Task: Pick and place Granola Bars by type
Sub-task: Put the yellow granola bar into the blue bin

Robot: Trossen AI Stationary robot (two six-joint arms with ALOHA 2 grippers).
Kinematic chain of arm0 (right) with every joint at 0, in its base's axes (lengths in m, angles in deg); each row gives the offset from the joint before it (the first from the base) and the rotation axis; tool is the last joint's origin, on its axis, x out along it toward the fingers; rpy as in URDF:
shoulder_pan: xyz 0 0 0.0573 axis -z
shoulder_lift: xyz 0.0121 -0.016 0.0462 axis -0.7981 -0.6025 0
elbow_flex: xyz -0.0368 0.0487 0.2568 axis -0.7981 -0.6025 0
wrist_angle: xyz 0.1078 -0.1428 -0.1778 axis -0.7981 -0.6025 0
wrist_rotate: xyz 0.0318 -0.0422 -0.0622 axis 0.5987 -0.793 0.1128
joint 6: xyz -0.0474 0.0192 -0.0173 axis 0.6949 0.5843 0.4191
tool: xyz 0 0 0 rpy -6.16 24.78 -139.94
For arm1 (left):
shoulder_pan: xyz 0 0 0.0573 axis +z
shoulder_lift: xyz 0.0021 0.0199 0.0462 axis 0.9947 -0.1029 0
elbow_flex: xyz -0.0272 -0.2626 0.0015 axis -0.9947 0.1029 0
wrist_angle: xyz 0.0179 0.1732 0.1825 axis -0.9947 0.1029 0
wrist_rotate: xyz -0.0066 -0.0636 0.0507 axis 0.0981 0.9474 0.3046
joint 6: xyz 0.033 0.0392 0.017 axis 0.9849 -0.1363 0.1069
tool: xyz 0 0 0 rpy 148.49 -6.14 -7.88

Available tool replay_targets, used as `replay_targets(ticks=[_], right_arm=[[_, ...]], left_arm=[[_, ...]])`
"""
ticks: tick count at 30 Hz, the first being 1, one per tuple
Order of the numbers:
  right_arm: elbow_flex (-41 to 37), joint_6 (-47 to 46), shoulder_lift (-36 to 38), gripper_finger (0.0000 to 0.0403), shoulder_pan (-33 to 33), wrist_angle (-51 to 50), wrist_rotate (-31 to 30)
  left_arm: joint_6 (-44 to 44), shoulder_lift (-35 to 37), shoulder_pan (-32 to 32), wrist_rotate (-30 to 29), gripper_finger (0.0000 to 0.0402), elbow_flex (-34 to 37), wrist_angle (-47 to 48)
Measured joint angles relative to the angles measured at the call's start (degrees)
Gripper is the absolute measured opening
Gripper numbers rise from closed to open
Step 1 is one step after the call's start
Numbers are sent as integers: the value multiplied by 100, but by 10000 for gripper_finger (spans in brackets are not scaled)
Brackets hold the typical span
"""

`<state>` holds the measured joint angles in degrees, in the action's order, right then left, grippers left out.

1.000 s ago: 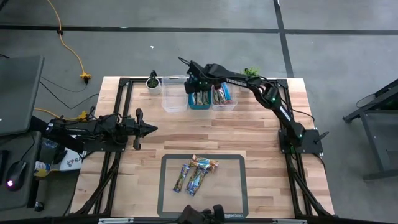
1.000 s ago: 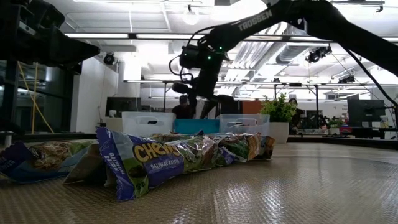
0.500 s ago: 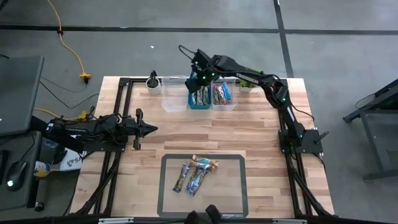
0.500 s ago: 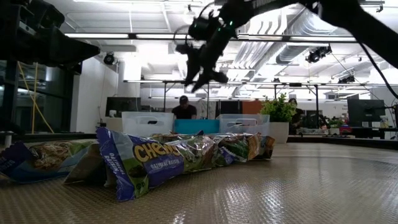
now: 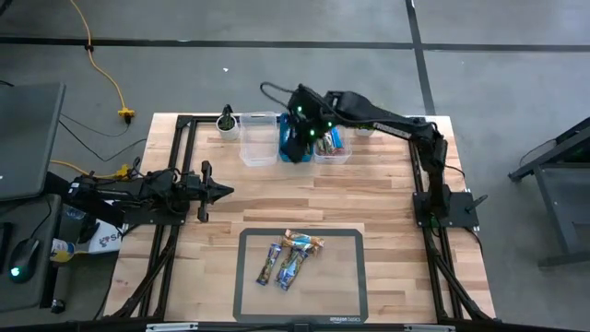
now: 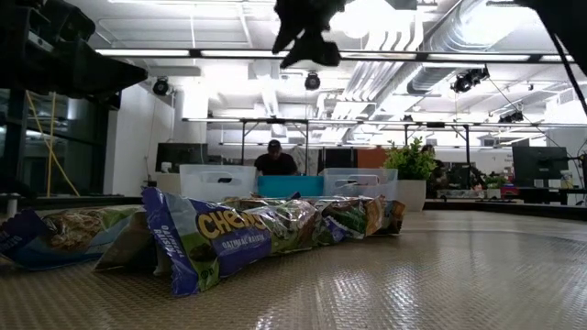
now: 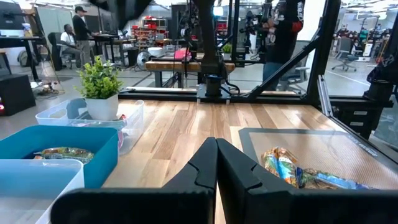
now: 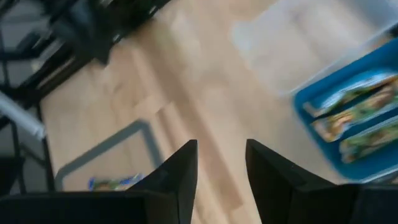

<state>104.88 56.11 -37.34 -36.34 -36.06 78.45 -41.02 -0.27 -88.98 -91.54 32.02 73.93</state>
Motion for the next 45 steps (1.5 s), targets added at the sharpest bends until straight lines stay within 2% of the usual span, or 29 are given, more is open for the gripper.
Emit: replay_targets(ticks=[8, 11, 17, 19, 31, 35, 45], right_arm=[[0, 13, -2, 119, -1078, -173, -91], [0, 141, -34, 119, -1486, -240, -549], [-2, 290, -54, 119, -2215, -564, -1955], [-2, 290, -105, 119, -2418, -686, -2205], [-2, 114, -929, 119, -3090, -1332, -2070], [-2, -160, -1250, 119, -3162, -1335, -2174], [-2, -812, -1814, 119, -3157, -1244, -1793]], left_arm=[[0, 0, -2, 0, 1, 0, -1], [0, -1, -1, 0, 1, -1, 0], [-1, -2, -2, 0, 1, -2, 1], [0, 0, -1, 0, 1, 0, 1], [1, -1, -1, 0, 1, -1, 1], [0, -1, -2, 0, 1, -2, 0], [-1, -2, -1, 0, 1, 0, 1]])
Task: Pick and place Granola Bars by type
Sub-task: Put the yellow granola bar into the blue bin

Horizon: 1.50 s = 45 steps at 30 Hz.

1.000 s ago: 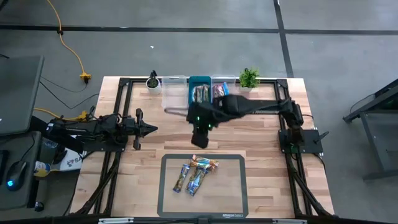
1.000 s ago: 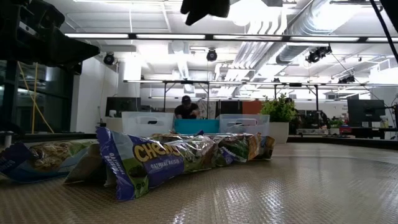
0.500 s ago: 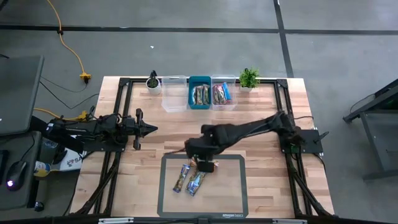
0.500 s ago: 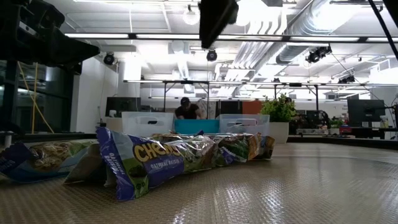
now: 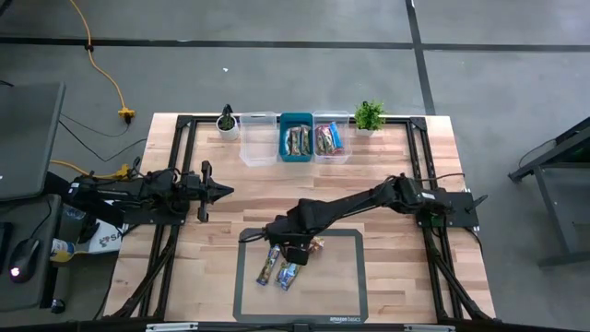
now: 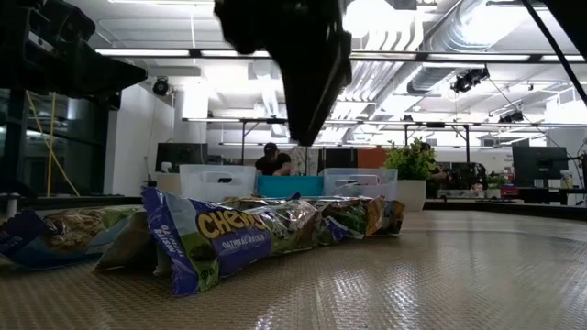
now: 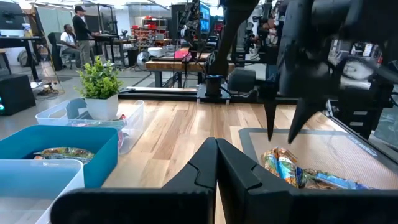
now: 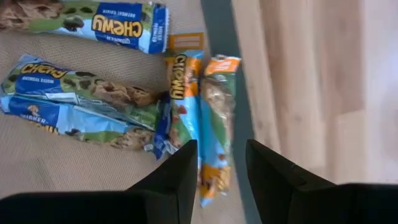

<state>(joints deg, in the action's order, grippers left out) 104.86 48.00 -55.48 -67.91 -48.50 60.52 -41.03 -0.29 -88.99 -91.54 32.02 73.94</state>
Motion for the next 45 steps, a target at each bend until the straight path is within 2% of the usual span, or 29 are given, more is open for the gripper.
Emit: replay_targets(ticks=[3, 6, 12, 16, 25, 36, 45], right_arm=[[0, -20, -133, 127, -2, 141, 107], [0, -88, -215, 151, -2, 239, 148], [0, -186, -227, 214, 47, 191, -321], [0, -241, -227, 236, 153, 145, -357], [-32, -99, -226, 239, 234, 197, -330], [-1192, -131, -212, 237, 291, 1037, 341], [-1674, -131, -170, 236, 282, 1535, 423]], left_arm=[[2, 1, -1, 0, 1, -1, -1], [1, 1, -1, 0, 1, 0, -1], [1, 2, 0, 0, 1, 0, -2], [0, 1, 0, 0, 1, 0, -1], [2, 2, 0, 0, 1, 0, -2], [0, 1, 0, 0, 1, -1, -2], [0, 2, -1, 0, 1, 0, -2]])
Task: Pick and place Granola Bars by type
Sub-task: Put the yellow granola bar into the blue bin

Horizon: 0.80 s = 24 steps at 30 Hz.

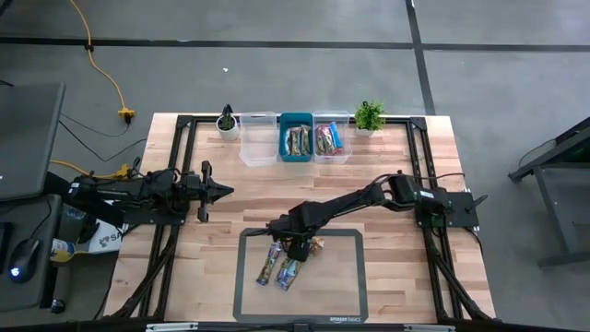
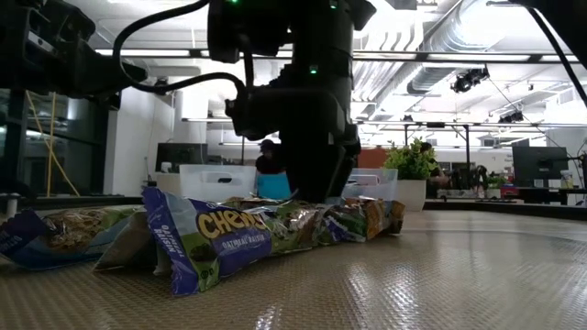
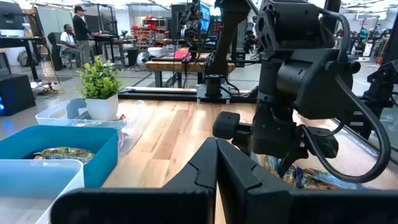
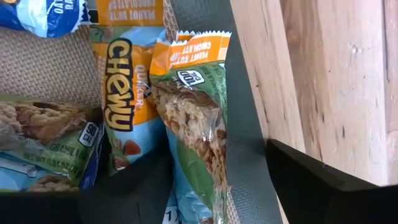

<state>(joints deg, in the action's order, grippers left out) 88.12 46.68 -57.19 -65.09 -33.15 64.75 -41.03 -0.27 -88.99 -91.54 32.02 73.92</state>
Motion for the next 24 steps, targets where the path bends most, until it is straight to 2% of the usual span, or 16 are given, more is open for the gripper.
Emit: replay_targets(ticks=[4, 15, 24], right_arm=[[-73, 2, 0, 224, 2, 7, 14], [-65, 48, -22, 132, 137, -36, 79], [175, 42, -54, 82, 335, -210, 148]], left_arm=[[0, -1, 2, 0, 1, 0, 2], [0, -2, 2, 0, 1, -2, 0], [2, 0, 2, 0, 1, 0, 1]])
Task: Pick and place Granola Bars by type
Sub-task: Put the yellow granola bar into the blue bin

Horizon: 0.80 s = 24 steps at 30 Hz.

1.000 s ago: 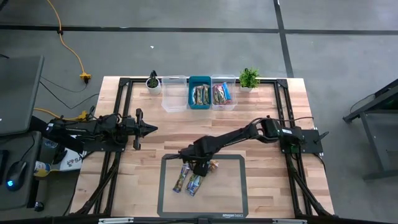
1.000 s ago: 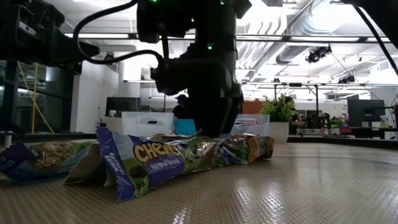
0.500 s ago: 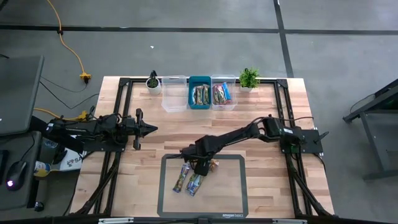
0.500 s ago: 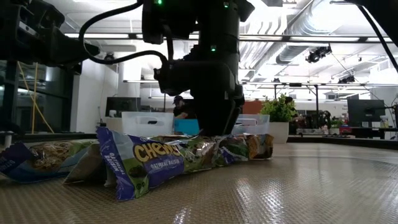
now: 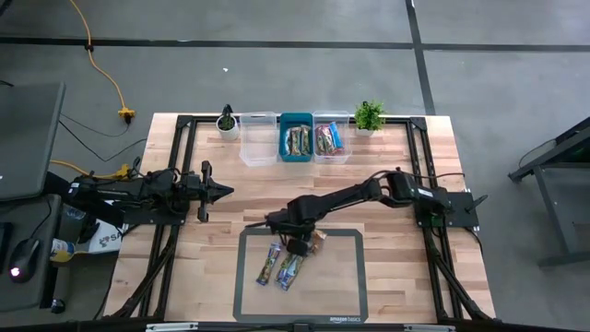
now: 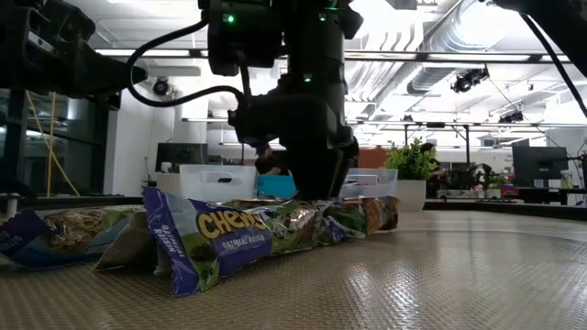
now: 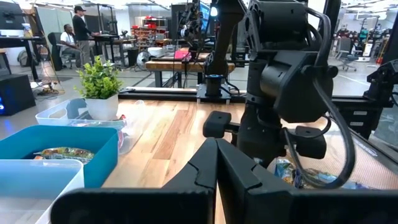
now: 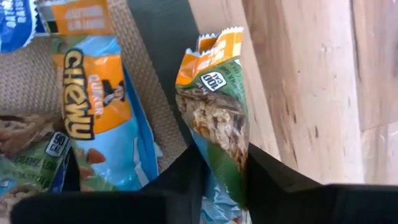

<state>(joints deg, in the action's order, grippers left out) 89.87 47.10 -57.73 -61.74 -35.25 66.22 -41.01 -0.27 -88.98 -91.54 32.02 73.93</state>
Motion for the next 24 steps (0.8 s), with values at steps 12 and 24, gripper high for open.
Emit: replay_targets(ticks=[12, 24], right_arm=[[583, 5, -35, 47, 264, -44, -26], [2002, 304, -25, 42, 330, -54, -217]], left_arm=[[0, -1, 0, 0, 1, -1, 0], [0, -1, -1, 0, 1, -1, 0]])
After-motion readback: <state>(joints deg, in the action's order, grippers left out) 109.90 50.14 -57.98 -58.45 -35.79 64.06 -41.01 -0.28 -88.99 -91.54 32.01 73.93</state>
